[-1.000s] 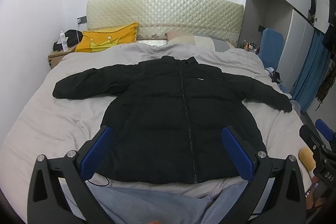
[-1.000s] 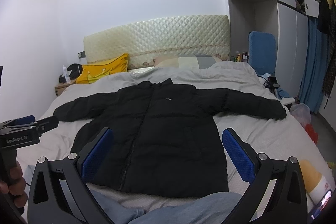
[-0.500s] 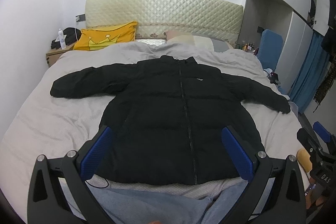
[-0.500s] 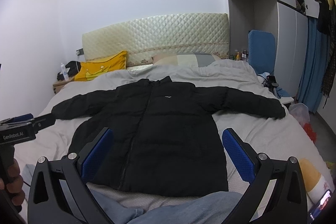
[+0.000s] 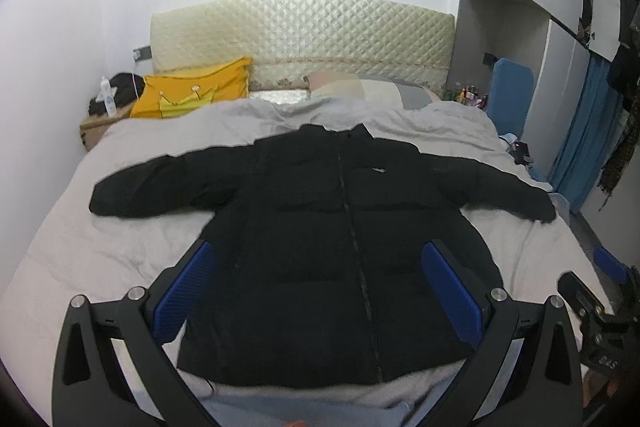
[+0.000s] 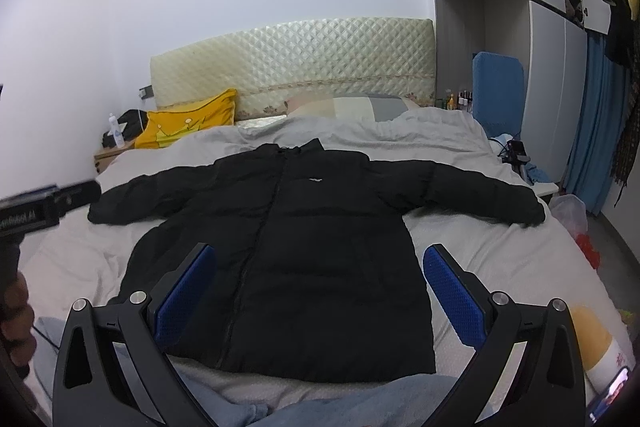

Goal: Fold large clothes
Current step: 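Move the right tool to the jacket sleeve cuff and grasp it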

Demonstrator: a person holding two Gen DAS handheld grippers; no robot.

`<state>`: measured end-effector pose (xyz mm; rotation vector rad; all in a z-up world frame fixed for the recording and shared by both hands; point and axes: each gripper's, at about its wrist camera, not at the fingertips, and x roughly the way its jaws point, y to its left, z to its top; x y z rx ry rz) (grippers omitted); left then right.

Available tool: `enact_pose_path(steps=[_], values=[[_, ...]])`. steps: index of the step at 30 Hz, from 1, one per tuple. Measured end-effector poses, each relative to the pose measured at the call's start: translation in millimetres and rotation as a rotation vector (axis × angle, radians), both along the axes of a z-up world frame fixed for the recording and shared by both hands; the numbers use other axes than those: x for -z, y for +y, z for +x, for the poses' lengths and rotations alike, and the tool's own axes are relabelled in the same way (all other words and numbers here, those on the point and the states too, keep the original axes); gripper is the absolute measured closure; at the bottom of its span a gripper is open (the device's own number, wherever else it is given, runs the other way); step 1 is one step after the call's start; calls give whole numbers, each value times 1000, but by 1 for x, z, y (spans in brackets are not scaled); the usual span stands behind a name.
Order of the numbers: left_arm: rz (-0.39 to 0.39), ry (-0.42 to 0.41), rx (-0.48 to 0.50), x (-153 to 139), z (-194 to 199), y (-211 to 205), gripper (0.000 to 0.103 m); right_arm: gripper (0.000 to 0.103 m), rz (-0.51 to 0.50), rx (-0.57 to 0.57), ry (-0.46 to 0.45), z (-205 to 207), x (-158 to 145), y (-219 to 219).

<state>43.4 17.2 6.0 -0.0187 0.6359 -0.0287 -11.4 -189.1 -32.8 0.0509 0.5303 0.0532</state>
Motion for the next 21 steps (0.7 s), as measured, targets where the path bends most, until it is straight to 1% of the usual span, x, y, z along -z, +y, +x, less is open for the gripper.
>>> enact_pose_path(steps=[5, 8, 10, 12, 14, 19, 21], values=[[-9, -9, 0, 0, 16, 5, 0, 0, -1, 6, 6, 9, -1, -1], [2, -13, 9, 2, 23, 6, 0, 0, 5, 22, -8, 16, -5, -10], [-5, -18, 15, 2, 28, 7, 0, 0, 21, 36, -19, 22, -8, -20], [-6, -20, 27, 3, 36, 6, 0, 0, 42, 59, -29, 34, -12, -37], [4, -18, 29, 5, 46, 5, 0, 0, 62, 73, -19, 47, -15, -55], [12, 0, 44, 3, 67, 3, 0, 0, 31, 161, -47, 74, -25, -95], [15, -6, 49, 0, 73, 1, 0, 0, 49, 175, -61, 86, -27, -113]])
